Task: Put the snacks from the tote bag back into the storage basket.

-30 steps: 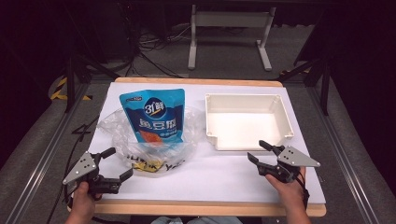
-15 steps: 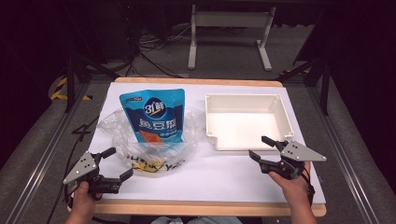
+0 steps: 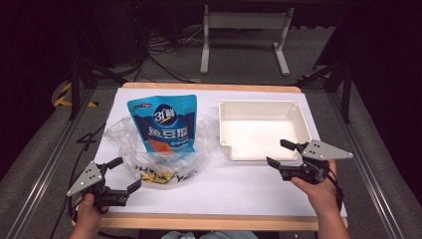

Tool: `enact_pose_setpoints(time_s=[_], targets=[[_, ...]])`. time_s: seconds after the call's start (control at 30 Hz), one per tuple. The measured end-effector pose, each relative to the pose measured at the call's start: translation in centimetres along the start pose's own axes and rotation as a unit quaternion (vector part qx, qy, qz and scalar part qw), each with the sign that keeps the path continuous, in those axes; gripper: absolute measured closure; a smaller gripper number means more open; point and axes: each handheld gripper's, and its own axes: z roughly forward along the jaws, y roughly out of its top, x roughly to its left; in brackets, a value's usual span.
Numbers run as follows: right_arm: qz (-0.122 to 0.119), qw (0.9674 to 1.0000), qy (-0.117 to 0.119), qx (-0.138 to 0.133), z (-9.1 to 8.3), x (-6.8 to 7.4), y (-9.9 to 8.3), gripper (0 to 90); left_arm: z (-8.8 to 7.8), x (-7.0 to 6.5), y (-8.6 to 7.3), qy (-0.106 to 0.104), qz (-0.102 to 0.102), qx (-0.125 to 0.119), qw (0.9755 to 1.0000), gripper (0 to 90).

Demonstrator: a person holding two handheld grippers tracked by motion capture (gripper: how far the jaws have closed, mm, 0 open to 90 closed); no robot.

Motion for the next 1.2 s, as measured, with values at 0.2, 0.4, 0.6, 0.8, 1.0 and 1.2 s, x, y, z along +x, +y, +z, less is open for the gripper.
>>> enact_pose_setpoints(time_s=[0.2,0.4,0.6,0.8,1.0,1.2], targets=[[-0.008,0.9999,0.005,-0.009,-0.3,0.0,1.2,26.1,0.0,-0.1,0.0,0.002,0.006,0.005,1.0000,0.2],[-0.012,0.9999,0.005,0.008,-0.3,-0.3,2.4,26.3,-0.1,0.0,0.0,0.001,0.000,0.002,1.0000,0.2],[-0.027,0.9994,0.023,0.000,-0.1,-0.1,3.4,27.5,-0.1,0.0,0.0,0.000,0.001,0.006,1.0000,0.2],[-0.037,0.9980,0.050,-0.013,0.5,0.1,4.7,28.7,-0.1,0.0,0.0,0.000,0.001,0.005,1.0000,0.2],[-0.051,0.9961,0.069,-0.021,1.7,0.4,6.1,28.6,-0.1,0.0,0.0,-0.001,0.001,0.005,1.0000,0.2],[-0.053,0.9936,0.098,-0.018,4.1,0.6,7.6,23.7,-0.2,0.0,0.0,-0.001,0.002,0.000,1.0000,0.2]])
